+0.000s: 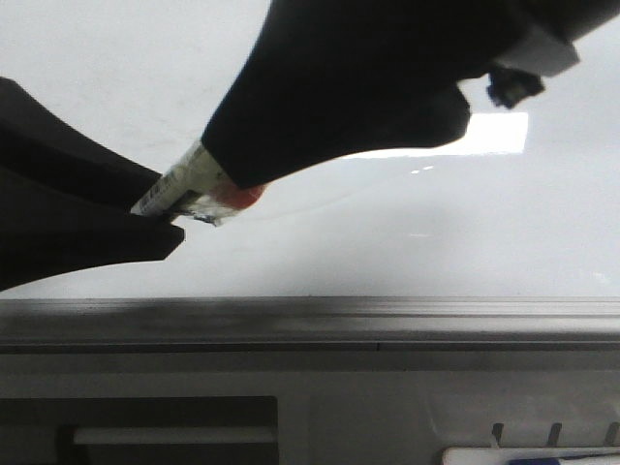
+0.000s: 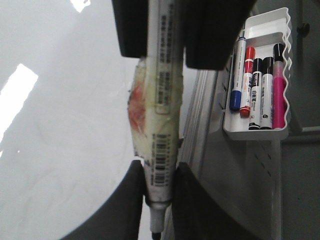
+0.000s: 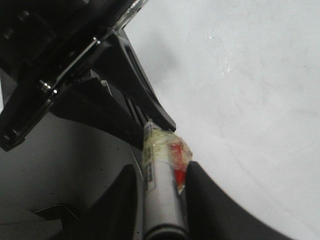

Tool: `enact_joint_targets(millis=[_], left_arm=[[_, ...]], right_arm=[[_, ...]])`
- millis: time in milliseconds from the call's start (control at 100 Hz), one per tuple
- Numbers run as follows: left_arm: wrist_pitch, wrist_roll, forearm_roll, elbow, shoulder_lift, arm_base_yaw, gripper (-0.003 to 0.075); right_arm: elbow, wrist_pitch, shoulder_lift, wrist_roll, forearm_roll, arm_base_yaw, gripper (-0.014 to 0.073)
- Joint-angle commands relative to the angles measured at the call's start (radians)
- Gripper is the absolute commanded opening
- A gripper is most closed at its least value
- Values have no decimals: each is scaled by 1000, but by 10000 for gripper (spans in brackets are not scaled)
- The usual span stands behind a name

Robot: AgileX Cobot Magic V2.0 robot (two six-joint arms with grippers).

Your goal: Write number 3 on whiteboard

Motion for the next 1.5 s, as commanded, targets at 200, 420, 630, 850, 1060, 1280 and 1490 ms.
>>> enact_joint_targets(millis=[200,420,630,850,1060,1280,1490], left_arm=[[-96,-7,-22,-25,-16,-3,42],[-90,-7,-184,-25,-71,-3,372],[7,-7,-278,-25,-198,-3,410],[56,-7,-365,-25,-304,-3,408],[56,-7,-398,-25,-318,-3,384],[56,-7,-398,-25,-318,-3,384],[56,-7,-398,-25,-318,-3,384]], right_arm=[[-35,-58,-14,-7,-6,2,-61],[-44,-65,-16,11,-6,-3,-61],[-127,15,-16,11,-6,-70,-61],[-228,84,-15,11,-6,-189,-61],[-279,116,10,11,-8,-225,-61],[-308,130,65,11,-14,-251,-61],[-316,136,72,11,-25,-289,-60]])
